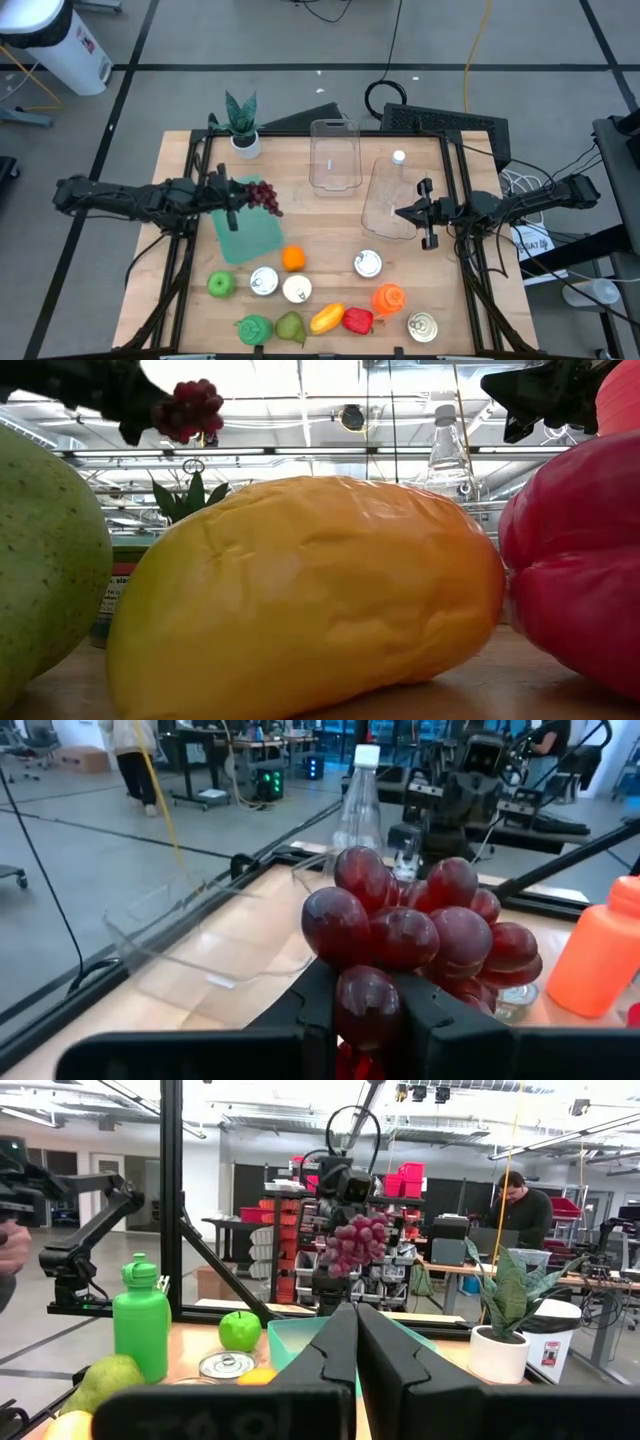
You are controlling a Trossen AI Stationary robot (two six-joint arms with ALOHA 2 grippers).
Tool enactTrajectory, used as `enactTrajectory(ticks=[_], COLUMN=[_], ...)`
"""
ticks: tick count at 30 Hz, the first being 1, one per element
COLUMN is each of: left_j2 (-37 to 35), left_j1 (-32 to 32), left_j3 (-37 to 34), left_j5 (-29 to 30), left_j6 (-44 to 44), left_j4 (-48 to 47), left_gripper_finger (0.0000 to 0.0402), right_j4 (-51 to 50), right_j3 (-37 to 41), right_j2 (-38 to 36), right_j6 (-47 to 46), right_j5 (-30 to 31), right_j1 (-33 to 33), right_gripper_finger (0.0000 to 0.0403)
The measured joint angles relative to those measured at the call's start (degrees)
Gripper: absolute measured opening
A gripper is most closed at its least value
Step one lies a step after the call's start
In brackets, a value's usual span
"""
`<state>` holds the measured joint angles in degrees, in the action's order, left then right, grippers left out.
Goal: Pick & Place Food Item
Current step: Put the bunch of grapes into the left transparent bin
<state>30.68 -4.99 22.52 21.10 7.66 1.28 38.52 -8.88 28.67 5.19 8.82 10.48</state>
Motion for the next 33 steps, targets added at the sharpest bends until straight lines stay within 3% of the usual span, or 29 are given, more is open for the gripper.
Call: enactTrajectory(ticks=[13, 20, 26, 33], left_j2=[-6.83, -6.24, 0.12, 17.94], left_j1=[0.32, 1.97, 3.2, 6.62], left_j3=[-13.35, -14.45, -5.87, 15.56], left_j5=[-0.03, -0.39, -0.43, 4.49], left_j6=[-0.65, 4.39, 4.54, 2.38], left_j4=[12.4, 12.52, 11.44, 0.09], left_gripper_finger=[0.0051, 0.0051, 0.0051, 0.0051], right_j4=[-0.17, -0.17, 0.09, 0.24], right_j3=[0.0, 0.0, 0.0, 0.0], right_j2=[-0.01, 0.01, 0.01, 0.04], right_j6=[0.0, 0.0, 0.0, 0.31], right_j5=[0.09, 0.12, 0.33, 0.35], right_j1=[0.0, 0.02, 0.0, 0.0], right_gripper_finger=[0.0, 0.0, 0.0, 0.0])
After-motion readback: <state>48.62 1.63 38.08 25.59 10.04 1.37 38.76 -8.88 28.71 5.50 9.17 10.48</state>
